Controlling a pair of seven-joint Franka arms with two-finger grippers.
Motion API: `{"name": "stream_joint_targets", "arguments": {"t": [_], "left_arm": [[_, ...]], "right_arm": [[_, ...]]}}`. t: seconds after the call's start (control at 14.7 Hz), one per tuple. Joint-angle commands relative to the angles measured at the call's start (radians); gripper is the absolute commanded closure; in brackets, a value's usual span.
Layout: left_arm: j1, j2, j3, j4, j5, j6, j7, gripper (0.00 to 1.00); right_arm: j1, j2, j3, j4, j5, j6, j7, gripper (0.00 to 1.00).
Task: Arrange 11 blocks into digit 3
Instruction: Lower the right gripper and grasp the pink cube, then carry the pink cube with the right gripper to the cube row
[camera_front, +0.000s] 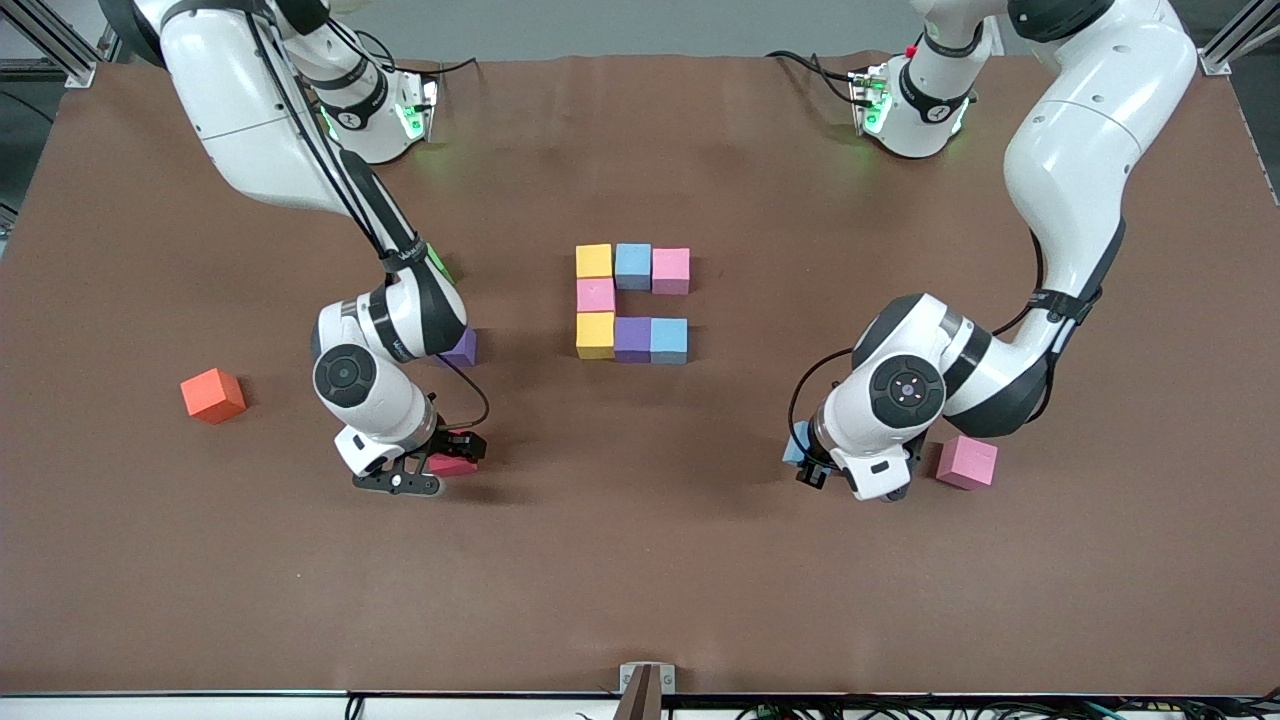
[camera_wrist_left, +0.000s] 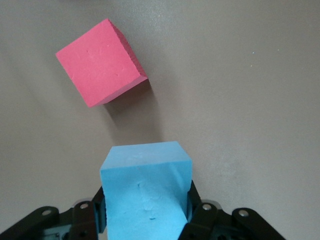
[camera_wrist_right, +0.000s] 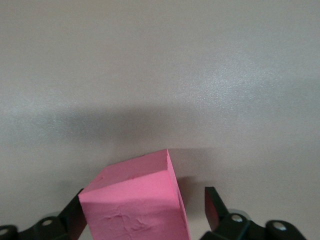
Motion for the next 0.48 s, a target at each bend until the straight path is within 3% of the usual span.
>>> {"name": "stream_joint_targets", "arguments": {"t": [0.0,0.2,0.27,0.41], "left_arm": [[-0.001,-0.009,0.003,-0.003,-0.001,-0.012,-0.001,0.69],[-0.001,-0.009,0.003,-0.003,-0.001,-0.012,-0.001,0.69],[-0.001,-0.009,0.003,-0.003,-0.001,-0.012,-0.001,0.69],[-0.001,-0.007,0.003,-0.003,-0.001,-0.012,-0.001,0.69]], "right_arm": [[-0.003,-0.016,0.006,-0.032,-0.004,0.015,-0.009,0.24],[0.006,-0.018,0.006,-0.033,-0.004,0.004,-0.004,0.85],[0.019,-0.019,0.006,-0.033,-0.002,0.001,-0.001,0.96],[0.065,-0.021,0.006,-0.033,-0.001,-0.002,0.022,0.99]]}}
